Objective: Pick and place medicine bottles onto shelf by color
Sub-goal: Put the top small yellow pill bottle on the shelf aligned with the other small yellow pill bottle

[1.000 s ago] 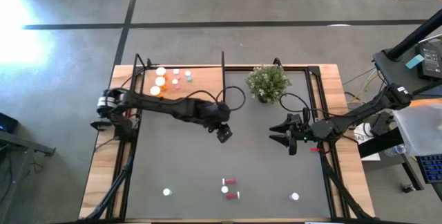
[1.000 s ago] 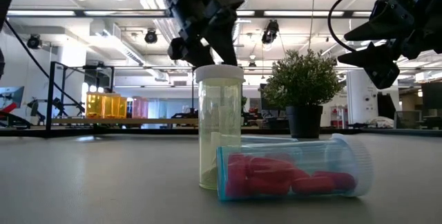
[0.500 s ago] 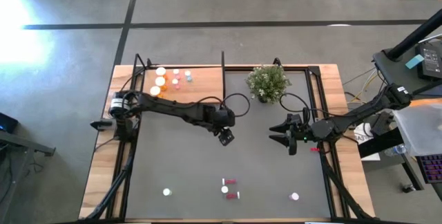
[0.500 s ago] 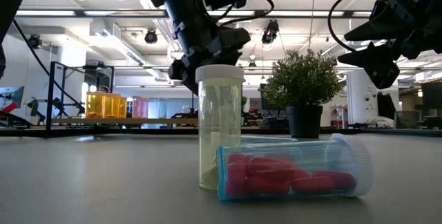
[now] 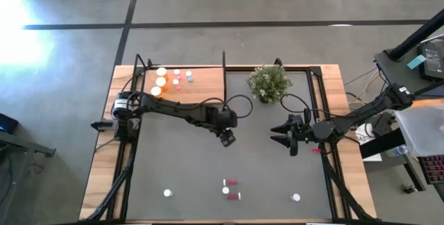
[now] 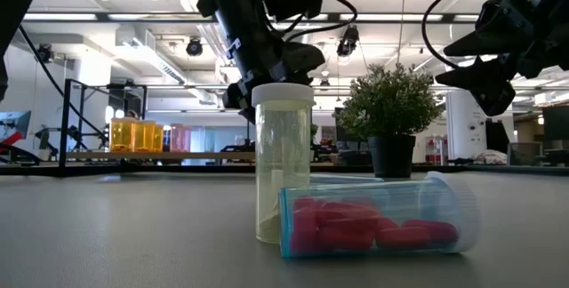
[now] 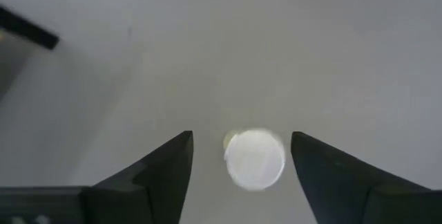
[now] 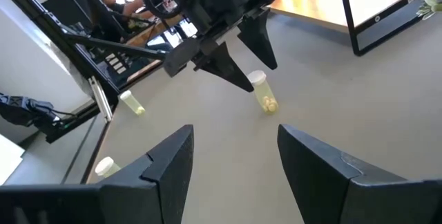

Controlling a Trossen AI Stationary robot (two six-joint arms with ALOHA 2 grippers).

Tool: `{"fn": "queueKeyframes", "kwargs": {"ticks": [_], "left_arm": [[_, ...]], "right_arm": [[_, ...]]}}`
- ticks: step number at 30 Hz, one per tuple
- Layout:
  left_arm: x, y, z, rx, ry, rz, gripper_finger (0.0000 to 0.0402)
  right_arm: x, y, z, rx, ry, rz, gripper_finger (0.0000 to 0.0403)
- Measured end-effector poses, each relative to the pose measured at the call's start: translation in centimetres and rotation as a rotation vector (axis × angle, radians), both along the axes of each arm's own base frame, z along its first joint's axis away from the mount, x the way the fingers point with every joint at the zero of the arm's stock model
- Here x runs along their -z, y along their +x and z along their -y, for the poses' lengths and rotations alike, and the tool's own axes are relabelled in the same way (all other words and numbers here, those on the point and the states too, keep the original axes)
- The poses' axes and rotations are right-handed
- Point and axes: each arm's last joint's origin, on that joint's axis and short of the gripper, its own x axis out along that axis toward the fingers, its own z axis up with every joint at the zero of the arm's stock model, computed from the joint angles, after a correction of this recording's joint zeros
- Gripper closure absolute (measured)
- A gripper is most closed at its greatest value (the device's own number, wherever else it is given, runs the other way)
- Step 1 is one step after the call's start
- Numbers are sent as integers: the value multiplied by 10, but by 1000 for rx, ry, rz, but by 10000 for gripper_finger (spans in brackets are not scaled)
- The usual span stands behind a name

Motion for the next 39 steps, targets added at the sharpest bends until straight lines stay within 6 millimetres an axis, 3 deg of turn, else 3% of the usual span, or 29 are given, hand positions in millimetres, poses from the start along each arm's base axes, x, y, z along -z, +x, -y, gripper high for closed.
{"fn": "queueKeyframes", "kwargs": {"ticks": [14, 39], "left_arm": [[-1, 2, 0, 24, 7, 17, 275], [4, -3, 2, 59, 1, -32, 267]], "right_arm": [[0, 0, 0, -1, 0, 0, 202], [0, 0, 0, -1, 0, 0, 202]]}}
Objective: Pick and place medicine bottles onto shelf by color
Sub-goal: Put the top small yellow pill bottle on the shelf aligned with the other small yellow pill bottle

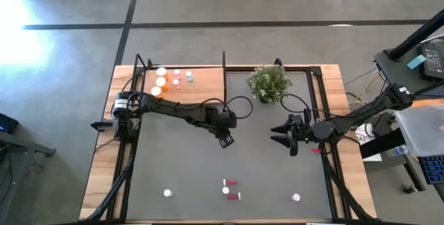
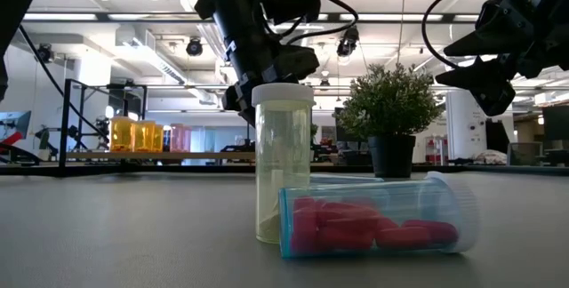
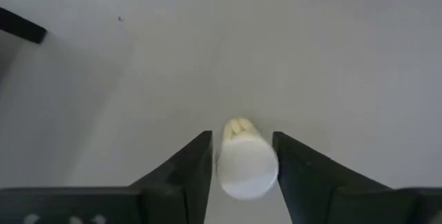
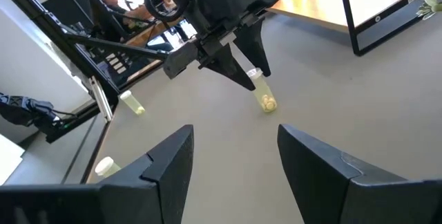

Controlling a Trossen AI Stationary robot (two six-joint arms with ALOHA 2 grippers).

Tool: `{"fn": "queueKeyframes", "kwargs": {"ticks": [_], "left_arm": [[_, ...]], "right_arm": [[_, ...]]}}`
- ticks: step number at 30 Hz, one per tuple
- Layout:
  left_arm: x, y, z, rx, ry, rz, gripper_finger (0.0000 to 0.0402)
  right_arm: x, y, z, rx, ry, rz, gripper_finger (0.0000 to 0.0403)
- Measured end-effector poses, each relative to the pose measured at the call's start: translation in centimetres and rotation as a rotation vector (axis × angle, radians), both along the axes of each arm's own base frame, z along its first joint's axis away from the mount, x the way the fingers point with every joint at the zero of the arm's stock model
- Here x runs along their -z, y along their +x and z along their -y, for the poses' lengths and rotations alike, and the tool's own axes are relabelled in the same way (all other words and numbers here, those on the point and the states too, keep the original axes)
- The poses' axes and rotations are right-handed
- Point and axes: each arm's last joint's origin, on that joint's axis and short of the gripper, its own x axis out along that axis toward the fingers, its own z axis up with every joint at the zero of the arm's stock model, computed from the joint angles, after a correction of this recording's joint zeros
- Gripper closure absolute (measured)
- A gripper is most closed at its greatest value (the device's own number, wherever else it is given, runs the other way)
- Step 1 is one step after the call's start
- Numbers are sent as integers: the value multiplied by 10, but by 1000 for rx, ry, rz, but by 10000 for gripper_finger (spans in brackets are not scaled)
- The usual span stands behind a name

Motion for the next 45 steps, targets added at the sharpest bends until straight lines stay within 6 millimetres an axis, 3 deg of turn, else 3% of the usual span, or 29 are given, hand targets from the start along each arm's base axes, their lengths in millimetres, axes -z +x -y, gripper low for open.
{"fn": "queueKeyframes", "kwargs": {"ticks": [6, 15, 26, 34, 45], "left_arm": [[0, 0, 0, 5, 3, -1, 240], [0, 1, 0, 28, 15, 6, 238], [-1, 2, -1, 41, 24, 20, 301], [-1, 2, -2, 36, 28, 22, 293], [-36, -21, -16, 6, 45, 7, 291]], "right_arm": [[0, 0, 0, 0, 0, 0, 202], [0, 0, 0, 0, 0, 0, 202], [0, 0, 0, 0, 0, 0, 202], [0, 0, 0, 0, 0, 0, 202], [0, 0, 0, 0, 0, -1, 202]]}}
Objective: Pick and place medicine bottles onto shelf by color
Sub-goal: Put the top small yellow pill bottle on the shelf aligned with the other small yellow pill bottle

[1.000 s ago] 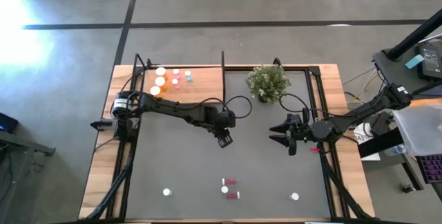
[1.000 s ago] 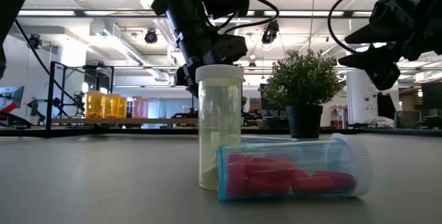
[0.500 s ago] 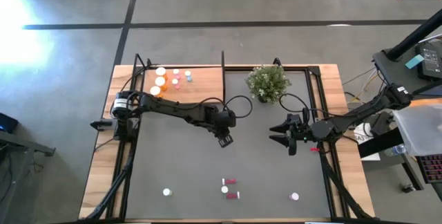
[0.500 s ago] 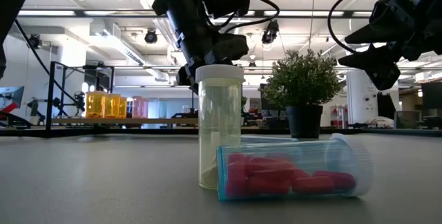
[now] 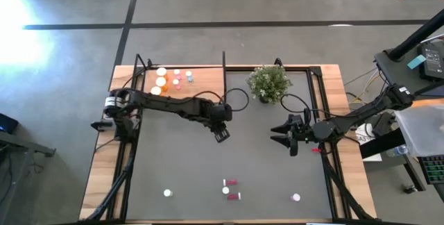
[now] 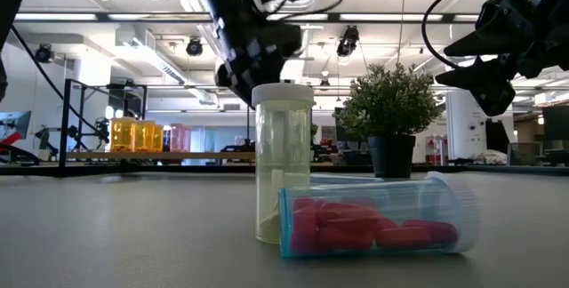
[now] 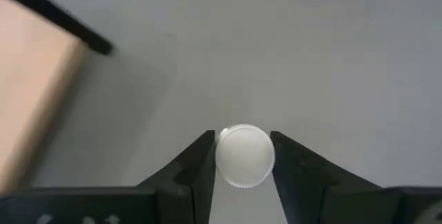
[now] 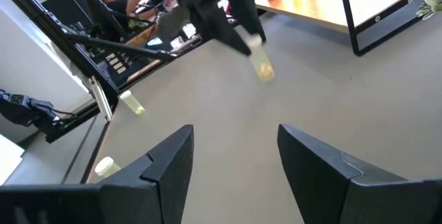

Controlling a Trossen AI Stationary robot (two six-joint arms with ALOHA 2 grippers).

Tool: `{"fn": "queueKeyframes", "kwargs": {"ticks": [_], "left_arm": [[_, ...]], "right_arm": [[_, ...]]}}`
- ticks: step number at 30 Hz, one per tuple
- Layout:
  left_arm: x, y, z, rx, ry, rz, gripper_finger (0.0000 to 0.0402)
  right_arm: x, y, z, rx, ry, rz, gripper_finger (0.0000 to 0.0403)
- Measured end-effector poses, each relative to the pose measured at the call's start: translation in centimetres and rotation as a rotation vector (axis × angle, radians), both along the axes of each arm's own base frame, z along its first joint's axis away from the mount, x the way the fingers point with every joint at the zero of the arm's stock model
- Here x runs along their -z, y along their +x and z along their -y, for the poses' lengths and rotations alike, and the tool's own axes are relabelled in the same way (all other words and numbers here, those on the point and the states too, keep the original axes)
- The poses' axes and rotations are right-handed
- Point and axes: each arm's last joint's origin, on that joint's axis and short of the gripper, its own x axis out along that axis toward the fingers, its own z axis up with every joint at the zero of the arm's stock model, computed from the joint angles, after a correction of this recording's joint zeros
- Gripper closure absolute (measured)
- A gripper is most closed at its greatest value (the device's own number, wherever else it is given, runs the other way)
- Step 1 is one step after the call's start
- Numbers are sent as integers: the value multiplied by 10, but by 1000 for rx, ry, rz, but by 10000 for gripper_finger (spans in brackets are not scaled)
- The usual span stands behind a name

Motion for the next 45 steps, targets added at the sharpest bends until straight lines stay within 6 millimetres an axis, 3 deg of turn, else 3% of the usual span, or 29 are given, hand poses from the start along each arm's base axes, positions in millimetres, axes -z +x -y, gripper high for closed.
{"fn": "queueKeyframes", "kwargs": {"ticks": [13, 29, 35, 45], "left_arm": [[-29, -34, -63, -50, 91, -59, 291], [-29, -56, -147, -211, 116, -1, 291], [-19, -63, -178, -280, 93, 12, 291], [-10, -74, -203, -326, 85, -8, 291]], "right_arm": [[0, 0, 0, 0, 0, -1, 202], [0, 0, 0, 0, 0, 0, 202], [0, 0, 0, 0, 0, 0, 202], [0, 0, 0, 0, 0, 0, 202]]}}
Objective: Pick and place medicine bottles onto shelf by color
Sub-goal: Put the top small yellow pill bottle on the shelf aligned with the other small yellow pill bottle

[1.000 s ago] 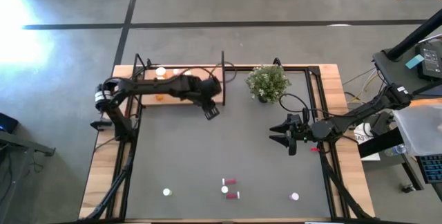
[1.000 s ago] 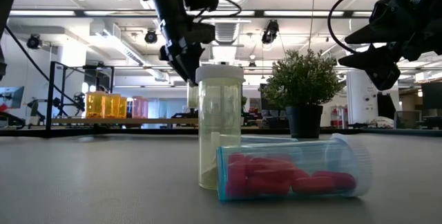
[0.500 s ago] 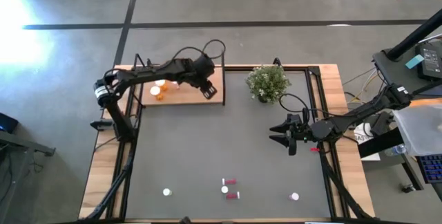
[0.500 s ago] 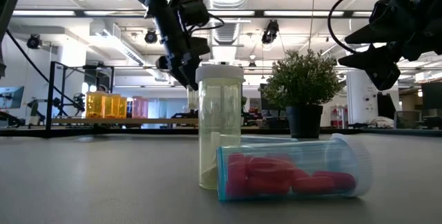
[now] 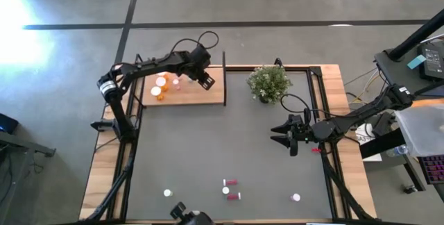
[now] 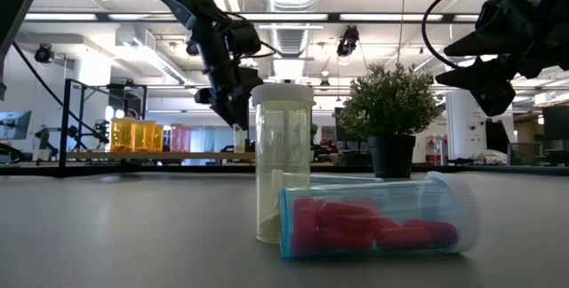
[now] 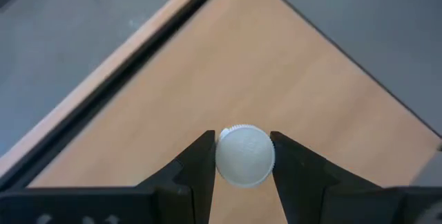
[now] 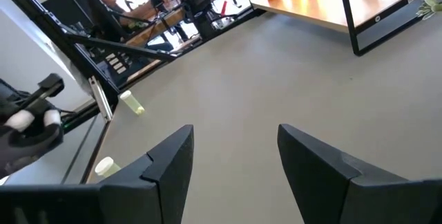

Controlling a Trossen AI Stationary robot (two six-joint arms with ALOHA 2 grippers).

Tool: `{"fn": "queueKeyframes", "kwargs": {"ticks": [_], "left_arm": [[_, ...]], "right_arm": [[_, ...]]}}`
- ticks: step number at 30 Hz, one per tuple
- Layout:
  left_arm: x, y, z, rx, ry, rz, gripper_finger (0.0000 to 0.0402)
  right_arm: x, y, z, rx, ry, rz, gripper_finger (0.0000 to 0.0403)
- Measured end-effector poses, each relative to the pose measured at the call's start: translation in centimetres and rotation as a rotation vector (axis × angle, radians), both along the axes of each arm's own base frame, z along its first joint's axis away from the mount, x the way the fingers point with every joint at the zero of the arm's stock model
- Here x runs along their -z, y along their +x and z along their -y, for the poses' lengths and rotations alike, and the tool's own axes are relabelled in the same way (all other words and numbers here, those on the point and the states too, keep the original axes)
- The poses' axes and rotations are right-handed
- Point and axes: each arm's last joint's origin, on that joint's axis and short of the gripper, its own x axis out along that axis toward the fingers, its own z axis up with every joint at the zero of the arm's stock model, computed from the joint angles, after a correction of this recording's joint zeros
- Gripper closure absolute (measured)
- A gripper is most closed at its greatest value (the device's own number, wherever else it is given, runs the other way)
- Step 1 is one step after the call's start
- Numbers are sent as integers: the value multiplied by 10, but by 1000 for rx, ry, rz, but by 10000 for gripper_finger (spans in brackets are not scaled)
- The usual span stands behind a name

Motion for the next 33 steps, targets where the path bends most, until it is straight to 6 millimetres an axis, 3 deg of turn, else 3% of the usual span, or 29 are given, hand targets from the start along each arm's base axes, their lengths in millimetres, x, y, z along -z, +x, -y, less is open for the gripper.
{"fn": "queueKeyframes", "kwargs": {"ticks": [21, 33], "left_arm": [[0, -9, -12, -51, -1, 0, 290], [0, -9, -12, -73, 0, 13, 267]], "right_arm": [[0, 0, 0, 0, 0, 0, 202], [0, 0, 0, 0, 0, 0, 202]]}}
